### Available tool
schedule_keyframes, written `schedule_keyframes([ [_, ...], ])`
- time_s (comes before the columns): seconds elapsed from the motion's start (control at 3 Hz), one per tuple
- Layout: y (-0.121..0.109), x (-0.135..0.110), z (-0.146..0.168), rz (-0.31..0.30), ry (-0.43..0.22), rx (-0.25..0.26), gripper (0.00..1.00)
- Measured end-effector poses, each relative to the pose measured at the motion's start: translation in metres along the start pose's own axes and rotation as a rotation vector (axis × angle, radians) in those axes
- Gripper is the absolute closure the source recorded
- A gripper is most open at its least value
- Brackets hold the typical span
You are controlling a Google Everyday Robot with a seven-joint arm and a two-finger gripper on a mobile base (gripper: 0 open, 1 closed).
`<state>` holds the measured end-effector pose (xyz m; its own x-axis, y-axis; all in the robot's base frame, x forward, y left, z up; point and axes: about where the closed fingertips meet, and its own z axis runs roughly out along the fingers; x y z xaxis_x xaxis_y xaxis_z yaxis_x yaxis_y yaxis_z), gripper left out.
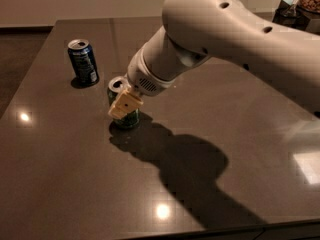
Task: Pick green can
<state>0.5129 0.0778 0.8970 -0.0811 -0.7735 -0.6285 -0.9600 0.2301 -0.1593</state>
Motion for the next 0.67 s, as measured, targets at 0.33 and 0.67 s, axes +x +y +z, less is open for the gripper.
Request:
schedule_keyframes([
  [0.33, 0.0018, -0.0057, -0.0011, -0.004, -0.005, -0.012, 0.62],
  [0.67, 0.002, -0.0155, -0.0106, -0.008, -0.011, -0.02, 0.85],
])
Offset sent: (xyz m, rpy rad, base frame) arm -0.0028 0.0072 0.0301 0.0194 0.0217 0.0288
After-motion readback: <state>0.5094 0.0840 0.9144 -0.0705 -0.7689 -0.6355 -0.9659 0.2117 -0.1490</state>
